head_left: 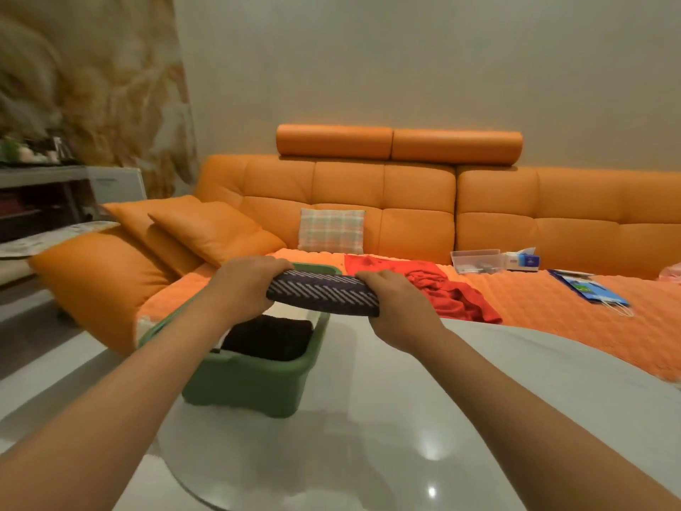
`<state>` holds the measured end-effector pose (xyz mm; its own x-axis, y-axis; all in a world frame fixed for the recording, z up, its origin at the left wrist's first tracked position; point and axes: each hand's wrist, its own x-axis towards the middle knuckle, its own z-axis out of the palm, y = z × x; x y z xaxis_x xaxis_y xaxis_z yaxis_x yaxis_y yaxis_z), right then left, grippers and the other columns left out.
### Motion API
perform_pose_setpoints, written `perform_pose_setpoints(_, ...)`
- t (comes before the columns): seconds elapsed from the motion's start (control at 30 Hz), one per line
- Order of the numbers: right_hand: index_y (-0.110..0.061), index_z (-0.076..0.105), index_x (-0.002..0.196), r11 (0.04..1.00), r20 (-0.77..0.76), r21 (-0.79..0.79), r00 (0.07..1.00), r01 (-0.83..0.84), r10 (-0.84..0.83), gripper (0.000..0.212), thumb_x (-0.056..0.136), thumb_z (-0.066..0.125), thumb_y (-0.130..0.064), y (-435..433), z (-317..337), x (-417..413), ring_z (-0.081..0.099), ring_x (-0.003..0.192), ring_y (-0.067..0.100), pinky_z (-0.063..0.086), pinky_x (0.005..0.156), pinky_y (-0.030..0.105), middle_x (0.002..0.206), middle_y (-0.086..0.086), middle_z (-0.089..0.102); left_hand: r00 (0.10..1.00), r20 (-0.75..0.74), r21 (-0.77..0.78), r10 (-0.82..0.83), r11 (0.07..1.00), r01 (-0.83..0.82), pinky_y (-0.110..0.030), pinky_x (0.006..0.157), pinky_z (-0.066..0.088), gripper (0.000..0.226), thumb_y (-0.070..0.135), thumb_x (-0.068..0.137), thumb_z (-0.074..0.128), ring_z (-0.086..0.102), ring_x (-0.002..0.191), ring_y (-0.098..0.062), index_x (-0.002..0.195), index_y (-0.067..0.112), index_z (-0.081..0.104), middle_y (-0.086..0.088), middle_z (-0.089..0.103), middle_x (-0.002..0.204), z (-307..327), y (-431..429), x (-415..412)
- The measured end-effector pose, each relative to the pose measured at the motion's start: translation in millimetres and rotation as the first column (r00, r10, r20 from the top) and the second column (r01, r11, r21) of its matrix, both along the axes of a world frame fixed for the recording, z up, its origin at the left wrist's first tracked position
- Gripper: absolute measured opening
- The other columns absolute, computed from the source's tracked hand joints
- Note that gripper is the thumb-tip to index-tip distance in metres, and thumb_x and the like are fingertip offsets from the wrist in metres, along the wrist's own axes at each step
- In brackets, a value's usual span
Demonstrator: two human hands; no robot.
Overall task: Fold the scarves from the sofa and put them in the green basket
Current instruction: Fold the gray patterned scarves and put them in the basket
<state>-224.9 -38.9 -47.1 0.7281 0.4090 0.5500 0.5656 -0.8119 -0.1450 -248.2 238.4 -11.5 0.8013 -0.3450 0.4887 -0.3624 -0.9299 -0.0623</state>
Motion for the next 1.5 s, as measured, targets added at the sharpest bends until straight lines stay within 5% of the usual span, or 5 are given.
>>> perform_pose_setpoints(0.43,-0.026,0.044,0.144,0.967,-0.229,-0.232,0.972,-0.102,0.047,0.071,0.081,0.06,0.003,126.5,-11.2,78.4,0.041,0.125,0.03,0.047,0.097,0.046,0.128,0.008,0.045,0.937,-0.171,0.614,0.306,0.776,-0.141,-0.038,0.1,0.034,0.051,0.018,0.104,0.032,0.044,0.132,-0.023,0.152,0.033,0.022,-0.003,0.048,0.145,-36.7,121.9,60.4)
perform_pose_setpoints(0.7,-0.025,0.022,0.158,0.954,-0.632,-0.225,0.775,-0.196,0.01,0.079,0.087,0.046,-0.001,120.0,9.7,59.1,0.02,0.15,0.029,0.02,0.123,0.042,0.164,0.003,0.018,0.928,-0.291,0.163,0.234,0.968,-0.192,-0.039,0.094,0.043,0.047,0.018,0.081,0.046,0.052,0.107,-0.02,0.12,0.039,0.061,0.005,0.062,0.119,-25.6,109.8,56.9)
perform_pose_setpoints(1.03,-0.02,0.072,0.11,0.905,-0.424,-0.414,0.9,-0.095,-0.099,0.038,0.082,0.062,0.002,139.4,5.5,51.7,0.063,0.104,0.028,0.055,0.09,0.037,0.114,0.005,0.063,0.822,-0.518,-0.134,0.235,0.927,-0.35,-0.024,0.069,0.043,0.03,0.005,0.085,0.063,0.056,0.088,-0.016,0.075,0.033,0.059,0.004,0.058,0.096,-41.4,103.0,54.9)
perform_pose_setpoints(1.33,-0.019,0.077,0.093,0.992,-0.461,-0.127,0.885,0.015,-0.072,0.027,0.085,0.053,-0.01,143.1,9.1,55.8,0.061,0.101,0.023,0.054,0.091,0.041,0.104,0.005,0.069,0.886,-0.353,-0.068,0.302,0.936,-0.346,-0.034,0.08,0.046,0.031,0.008,0.091,0.042,0.053,0.105,-0.02,0.109,0.025,0.061,-0.001,0.06,0.118,-24.2,65.8,63.7)
perform_pose_setpoints(1.5,-0.024,0.036,0.151,0.984,-0.473,-0.179,0.876,0.007,-0.093,0.057,0.095,0.041,-0.031,161.2,-9.9,60.2,0.031,0.143,0.027,0.012,0.121,0.049,0.153,0.007,0.04,0.809,-0.554,-0.088,0.197,0.952,-0.293,-0.043,0.117,0.027,0.056,0.016,0.095,0.033,0.036,0.14,-0.022,0.149,0.028,0.039,-0.001,0.04,0.154,-44.5,67.2,77.6)
